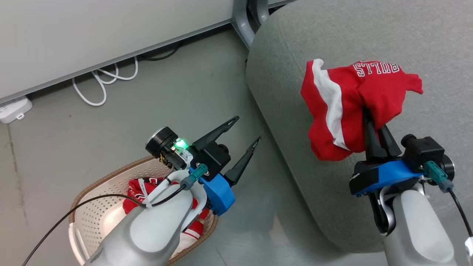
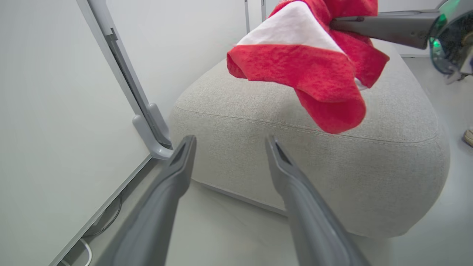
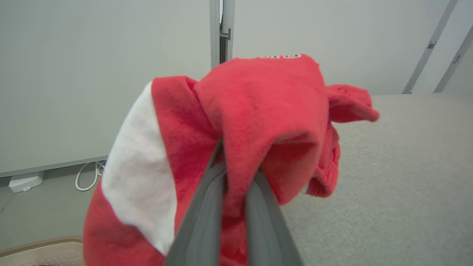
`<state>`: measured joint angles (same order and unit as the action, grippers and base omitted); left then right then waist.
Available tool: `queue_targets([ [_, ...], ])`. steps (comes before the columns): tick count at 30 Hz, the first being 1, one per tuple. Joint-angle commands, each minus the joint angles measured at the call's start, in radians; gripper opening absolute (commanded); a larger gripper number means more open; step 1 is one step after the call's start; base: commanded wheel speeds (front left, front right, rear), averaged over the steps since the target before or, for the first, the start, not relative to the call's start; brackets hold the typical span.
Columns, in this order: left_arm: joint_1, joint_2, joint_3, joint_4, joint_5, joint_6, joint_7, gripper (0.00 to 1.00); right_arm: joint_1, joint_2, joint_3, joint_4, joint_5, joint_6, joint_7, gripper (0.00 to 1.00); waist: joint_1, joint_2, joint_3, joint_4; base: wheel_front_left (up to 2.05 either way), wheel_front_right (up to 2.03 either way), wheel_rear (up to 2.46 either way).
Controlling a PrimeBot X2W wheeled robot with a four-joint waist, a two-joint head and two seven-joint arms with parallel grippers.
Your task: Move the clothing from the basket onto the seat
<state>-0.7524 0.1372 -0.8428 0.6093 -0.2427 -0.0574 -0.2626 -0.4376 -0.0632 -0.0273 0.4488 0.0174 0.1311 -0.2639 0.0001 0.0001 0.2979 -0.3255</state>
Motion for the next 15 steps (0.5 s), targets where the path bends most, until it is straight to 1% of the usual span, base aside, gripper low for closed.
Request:
queue_targets([
  [1,-0.005,0.003,-0.004,-0.003,0.003,-0.004,-0.002,1.0,0.018,0.005,-0.013,-0.011,-0.006,-0.001,-0.001,0.0,-0.0001,-0.0001,0.01,-0.022,0.0,0.0,0.0],
  [9,0.006,-0.001,-0.024,-0.004,-0.002,-0.007,-0.001,1.0,0.069,0.011,-0.049,-0.042,-0.009,-0.001,-0.001,0.0,-0.0001,-0.0001,0.015,-0.054,0.0,0.0,0.0],
  [15,0.006,-0.003,-0.031,-0.009,-0.01,-0.004,-0.001,1.0,0.075,0.013,-0.057,-0.048,-0.011,-0.001,-0.001,0.0,-0.0001,-0.0001,0.011,-0.056,0.0,0.0,0.0],
])
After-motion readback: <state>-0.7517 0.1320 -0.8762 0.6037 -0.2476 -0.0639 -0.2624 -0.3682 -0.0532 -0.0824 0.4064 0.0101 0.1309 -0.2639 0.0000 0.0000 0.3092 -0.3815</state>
